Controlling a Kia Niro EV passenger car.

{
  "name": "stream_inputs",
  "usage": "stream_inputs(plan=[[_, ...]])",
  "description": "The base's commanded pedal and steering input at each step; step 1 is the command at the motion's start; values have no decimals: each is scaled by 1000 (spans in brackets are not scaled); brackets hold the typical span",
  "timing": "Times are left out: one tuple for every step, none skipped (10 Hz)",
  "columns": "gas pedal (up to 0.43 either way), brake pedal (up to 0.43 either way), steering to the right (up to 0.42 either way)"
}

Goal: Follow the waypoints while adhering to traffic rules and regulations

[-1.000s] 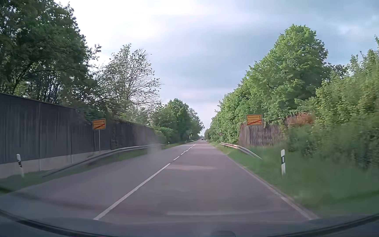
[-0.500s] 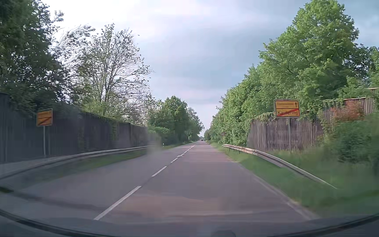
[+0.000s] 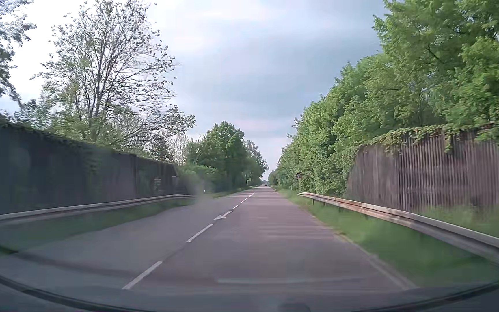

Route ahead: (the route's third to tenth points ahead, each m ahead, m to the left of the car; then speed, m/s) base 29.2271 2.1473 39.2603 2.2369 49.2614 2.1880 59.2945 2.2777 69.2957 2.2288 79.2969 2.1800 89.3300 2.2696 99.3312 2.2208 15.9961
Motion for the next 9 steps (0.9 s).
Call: stream_inputs(plan=[[461, 0, -1], [461, 0, -1], [461, 0, 0], [461, 0, 0], [461, 0, -1], [449, 0, -1], [441, 0, -1], [421, 0, -1], [409, 0, -1]])
